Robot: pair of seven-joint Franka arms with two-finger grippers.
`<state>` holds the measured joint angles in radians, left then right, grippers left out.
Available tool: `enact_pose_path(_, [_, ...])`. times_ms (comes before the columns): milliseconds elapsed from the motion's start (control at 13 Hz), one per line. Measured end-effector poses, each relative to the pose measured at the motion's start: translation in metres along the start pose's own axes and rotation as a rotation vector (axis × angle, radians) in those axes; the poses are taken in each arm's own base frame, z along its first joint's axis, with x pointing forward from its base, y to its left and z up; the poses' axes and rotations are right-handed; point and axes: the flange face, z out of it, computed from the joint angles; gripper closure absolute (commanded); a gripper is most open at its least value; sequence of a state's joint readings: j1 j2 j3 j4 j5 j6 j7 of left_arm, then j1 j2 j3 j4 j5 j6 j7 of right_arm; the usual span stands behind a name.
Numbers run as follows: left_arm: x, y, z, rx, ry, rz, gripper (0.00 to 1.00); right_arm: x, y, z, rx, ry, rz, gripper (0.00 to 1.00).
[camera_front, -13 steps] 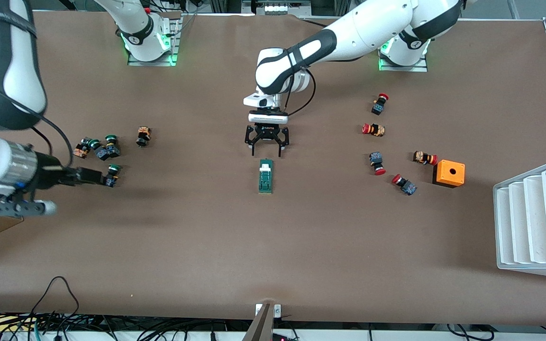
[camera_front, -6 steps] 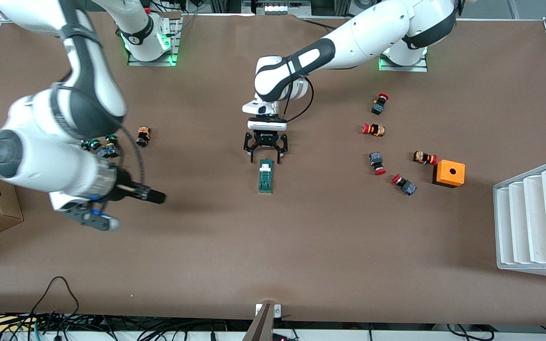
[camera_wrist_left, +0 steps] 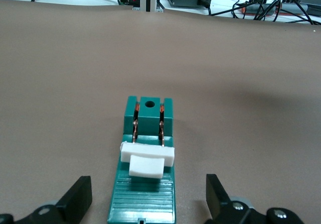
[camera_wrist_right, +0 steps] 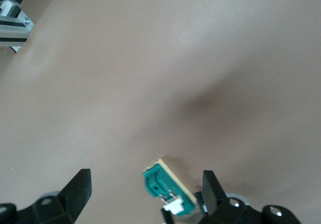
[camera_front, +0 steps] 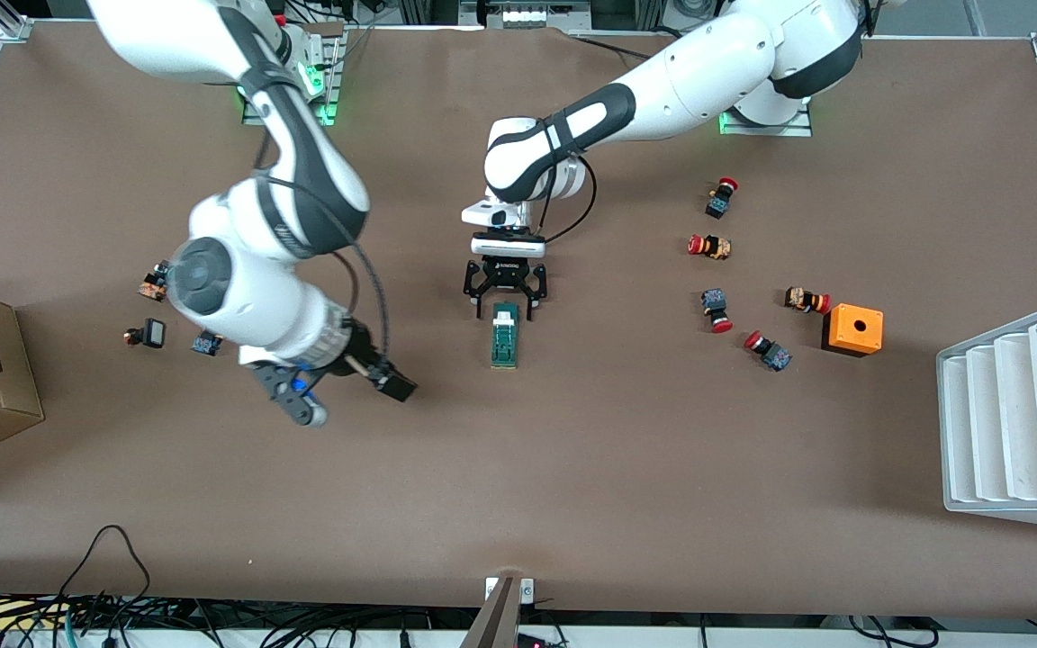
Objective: Close load switch with both arms
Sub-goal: 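Bring the right gripper to the white lever handle of the switch, then grasp the white lever handle with the right gripper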
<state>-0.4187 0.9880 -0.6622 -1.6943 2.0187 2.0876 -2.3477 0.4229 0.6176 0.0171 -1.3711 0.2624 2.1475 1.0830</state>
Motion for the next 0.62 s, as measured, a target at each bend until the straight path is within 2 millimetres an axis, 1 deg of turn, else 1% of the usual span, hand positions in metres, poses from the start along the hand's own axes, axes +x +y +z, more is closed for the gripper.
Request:
enact_pose_path(77, [-0.001,0.0,0.001,0.001,-0.001,-0.002,0.12,-0.014,-0.001,0.018,0.01,0.005,0.045,0.11])
enact_pose_path(231, [-0.001,0.001,0.001,0.001,-0.002,-0.002,0.26,-0.044,-0.003,0.05,0.023,0.011,0.105,0.24])
enact_pose_path(308, [-0.001,0.001,0.001,0.0,-0.002,-0.001,0.31,-0.058,-0.004,0.065,0.027,0.012,0.125,0.27])
enact_pose_path(385, [-0.002,0.001,0.001,0.0,-0.002,-0.001,0.38,-0.071,-0.005,0.077,0.032,0.013,0.145,0.35])
enact_pose_path(462, [-0.002,0.001,0.001,0.0,-0.002,-0.001,0.43,-0.08,-0.003,0.088,0.033,0.014,0.165,0.38])
enact_pose_path(538, [-0.002,0.001,0.001,-0.001,-0.001,0.0,0.52,-0.084,0.001,0.096,0.029,0.015,0.176,0.4])
enact_pose_path(615, [-0.002,0.0,0.002,0.006,0.004,0.002,0.56,-0.088,0.004,0.102,0.023,0.014,0.19,0.42])
